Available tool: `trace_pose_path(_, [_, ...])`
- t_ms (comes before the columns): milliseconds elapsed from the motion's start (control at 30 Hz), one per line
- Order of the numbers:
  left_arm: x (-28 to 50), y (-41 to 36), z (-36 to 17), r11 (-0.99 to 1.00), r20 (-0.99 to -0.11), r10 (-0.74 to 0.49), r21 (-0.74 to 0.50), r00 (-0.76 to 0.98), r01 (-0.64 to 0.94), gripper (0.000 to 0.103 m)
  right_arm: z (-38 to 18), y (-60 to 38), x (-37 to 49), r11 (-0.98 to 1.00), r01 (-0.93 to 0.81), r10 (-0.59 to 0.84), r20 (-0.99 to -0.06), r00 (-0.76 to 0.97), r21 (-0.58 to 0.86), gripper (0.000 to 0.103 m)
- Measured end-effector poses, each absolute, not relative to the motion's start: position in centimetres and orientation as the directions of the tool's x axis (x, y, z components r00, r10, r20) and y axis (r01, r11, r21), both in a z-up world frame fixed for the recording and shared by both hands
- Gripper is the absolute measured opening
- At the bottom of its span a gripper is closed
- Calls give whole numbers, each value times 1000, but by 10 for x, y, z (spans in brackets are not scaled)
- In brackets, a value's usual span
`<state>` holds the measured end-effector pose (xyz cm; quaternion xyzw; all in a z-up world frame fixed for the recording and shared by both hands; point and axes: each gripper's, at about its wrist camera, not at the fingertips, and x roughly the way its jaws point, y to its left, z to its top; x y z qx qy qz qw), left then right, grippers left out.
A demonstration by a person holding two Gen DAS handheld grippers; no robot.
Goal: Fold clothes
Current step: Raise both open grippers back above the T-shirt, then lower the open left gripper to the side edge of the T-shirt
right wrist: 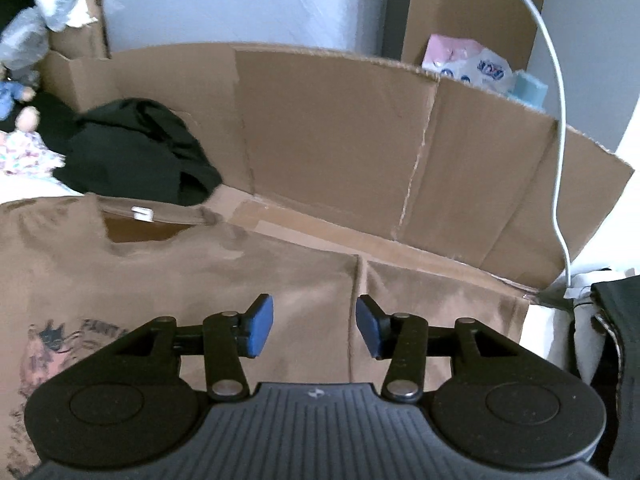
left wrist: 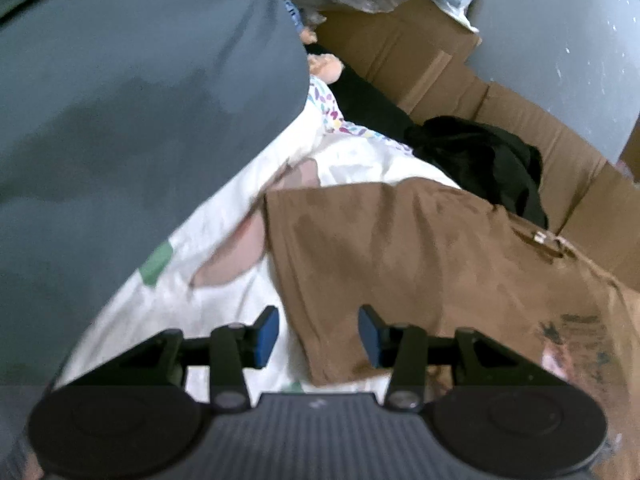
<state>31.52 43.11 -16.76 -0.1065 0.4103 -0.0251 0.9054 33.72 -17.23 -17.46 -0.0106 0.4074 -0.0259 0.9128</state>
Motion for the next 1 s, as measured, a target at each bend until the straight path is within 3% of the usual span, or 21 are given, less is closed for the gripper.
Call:
trace_pose_path(67, [309, 432, -173, 964, -744, -157, -260, 649, -64, 44, -165, -162, 325, 999, -1, -33, -729, 684, -46, 52])
trace_pose_path(133, [302, 434, -178, 948, -749, -181, -306, 637, -91, 28, -160, -152, 316, 999, -28, -12, -718, 696, -45, 52])
trace_pose_path(300, [297, 441, -196, 883, -736, -232, -434, 636, -181, 13, -153, -130, 299, 996, -87, 40, -701, 712, -32, 52])
trace_pose_path(633, [311, 449, -232, 769, -744, -272, -549, 611, -326, 10, -163, -99, 270, 993, -117, 105, -697, 709, 31, 52])
trace_pose_path(733, [310, 457, -248, 677, -728, -336, -628, 597, -384, 10, -169, -94, 265, 992, -120, 109, -704, 702, 35, 52])
trace_pose_path(867, [310, 457, -255, 673, -737, -328, -621, 591, -402, 15, -176, -88, 261, 991, -129, 117, -708, 696, 37, 52])
trace_pose_path(900, [310, 457, -256, 662, -733, -329, -628, 595, -408, 22, -177, -86, 261, 991, -131, 118, -709, 695, 37, 52])
trace_pose_path(933, [309, 458, -260, 639, -718, -339, -650, 608, -411, 36, -178, -85, 260, 990, -134, 120, -709, 695, 36, 52])
trace_pose_path(1000, [308, 458, -265, 611, -690, -358, -682, 629, -401, 44, -179, -82, 259, 990, -136, 122, -706, 698, 36, 52])
